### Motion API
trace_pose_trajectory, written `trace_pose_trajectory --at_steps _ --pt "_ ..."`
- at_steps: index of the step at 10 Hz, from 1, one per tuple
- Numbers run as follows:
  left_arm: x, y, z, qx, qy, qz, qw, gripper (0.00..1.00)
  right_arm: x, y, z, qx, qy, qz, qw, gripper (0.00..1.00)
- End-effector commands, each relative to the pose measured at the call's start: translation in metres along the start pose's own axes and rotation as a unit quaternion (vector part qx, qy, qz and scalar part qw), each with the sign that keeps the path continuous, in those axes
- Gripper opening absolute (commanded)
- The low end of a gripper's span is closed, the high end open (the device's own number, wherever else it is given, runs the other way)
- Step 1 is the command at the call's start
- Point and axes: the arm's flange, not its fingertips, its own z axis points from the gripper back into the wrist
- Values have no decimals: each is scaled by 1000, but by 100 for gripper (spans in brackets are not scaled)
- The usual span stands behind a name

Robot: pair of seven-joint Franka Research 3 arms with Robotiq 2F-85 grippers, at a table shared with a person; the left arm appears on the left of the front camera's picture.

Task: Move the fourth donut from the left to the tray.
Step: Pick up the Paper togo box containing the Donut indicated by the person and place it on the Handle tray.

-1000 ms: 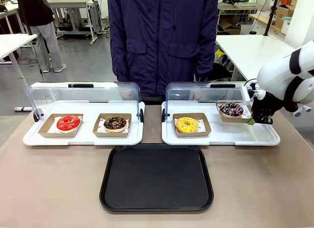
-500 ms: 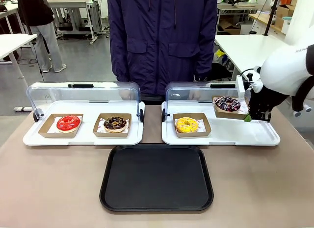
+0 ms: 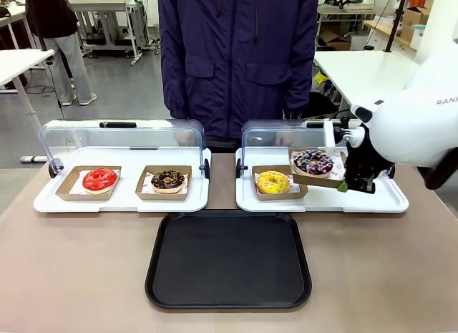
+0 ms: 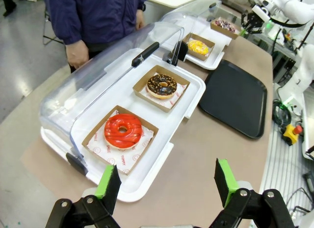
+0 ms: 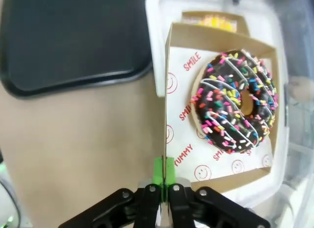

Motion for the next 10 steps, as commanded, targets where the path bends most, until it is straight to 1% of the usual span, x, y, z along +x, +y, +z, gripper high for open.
trace_pose_trajectory --at_steps 1,2,6,10 --pt "1 -2 1 -2 -3 -3 1000 100 22 31 2 -17 1 1 1000 2" --pt "1 -2 1 -2 -3 -3 1000 100 37 46 -2 -28 1 2 1000 2" --pt "1 -2 1 -2 -3 -3 1000 100 95 95 -34 -20 0 31 999 2" --pt "1 -2 1 -2 -3 -3 1000 100 127 144 -62 -2 -7 54 999 2"
